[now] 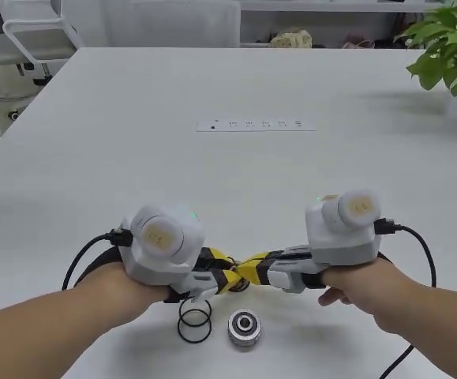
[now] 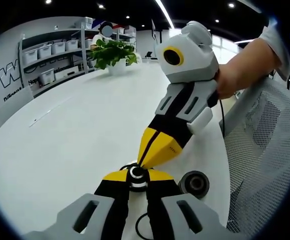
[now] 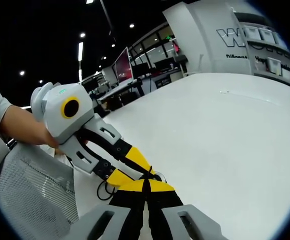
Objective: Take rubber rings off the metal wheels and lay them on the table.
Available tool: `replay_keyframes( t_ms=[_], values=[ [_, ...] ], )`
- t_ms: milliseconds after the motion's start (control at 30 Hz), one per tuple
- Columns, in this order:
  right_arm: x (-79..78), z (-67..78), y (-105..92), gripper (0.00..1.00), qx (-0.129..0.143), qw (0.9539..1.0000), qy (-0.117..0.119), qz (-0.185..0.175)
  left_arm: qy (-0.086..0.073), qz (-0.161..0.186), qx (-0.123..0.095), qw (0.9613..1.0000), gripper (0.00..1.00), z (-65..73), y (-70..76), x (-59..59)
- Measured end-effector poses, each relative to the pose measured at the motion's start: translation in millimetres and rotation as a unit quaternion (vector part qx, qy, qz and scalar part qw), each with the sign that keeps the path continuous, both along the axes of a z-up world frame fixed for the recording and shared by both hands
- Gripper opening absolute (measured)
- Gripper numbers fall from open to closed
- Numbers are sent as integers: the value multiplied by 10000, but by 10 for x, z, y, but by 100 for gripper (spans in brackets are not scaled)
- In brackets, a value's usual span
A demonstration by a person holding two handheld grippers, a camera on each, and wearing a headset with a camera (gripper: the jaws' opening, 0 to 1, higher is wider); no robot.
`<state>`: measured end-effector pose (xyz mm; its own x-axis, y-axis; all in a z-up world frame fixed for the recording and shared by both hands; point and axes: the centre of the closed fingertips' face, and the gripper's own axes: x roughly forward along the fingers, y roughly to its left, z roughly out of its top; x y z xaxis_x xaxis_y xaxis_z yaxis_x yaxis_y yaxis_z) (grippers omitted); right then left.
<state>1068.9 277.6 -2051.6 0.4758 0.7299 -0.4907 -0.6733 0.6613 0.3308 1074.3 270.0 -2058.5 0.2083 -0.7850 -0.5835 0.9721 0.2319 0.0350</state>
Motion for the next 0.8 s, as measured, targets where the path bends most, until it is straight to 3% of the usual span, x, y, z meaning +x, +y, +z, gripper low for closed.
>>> replay_keyframes(
  t_ms=[267,600,800],
  values=[
    [6,-42,-31,0,-124,9999,-84,12,-17,-16,12,10000,8,1,-4,0],
    [20,-41,-64,0,-94,9999,-88,-41,95,-3,36,9999,9,5,-13,-3],
    [28,-14,-62,0,-10,9999,-87,-62,2,-98,154,9998,12,28,-11,-17]
  ],
)
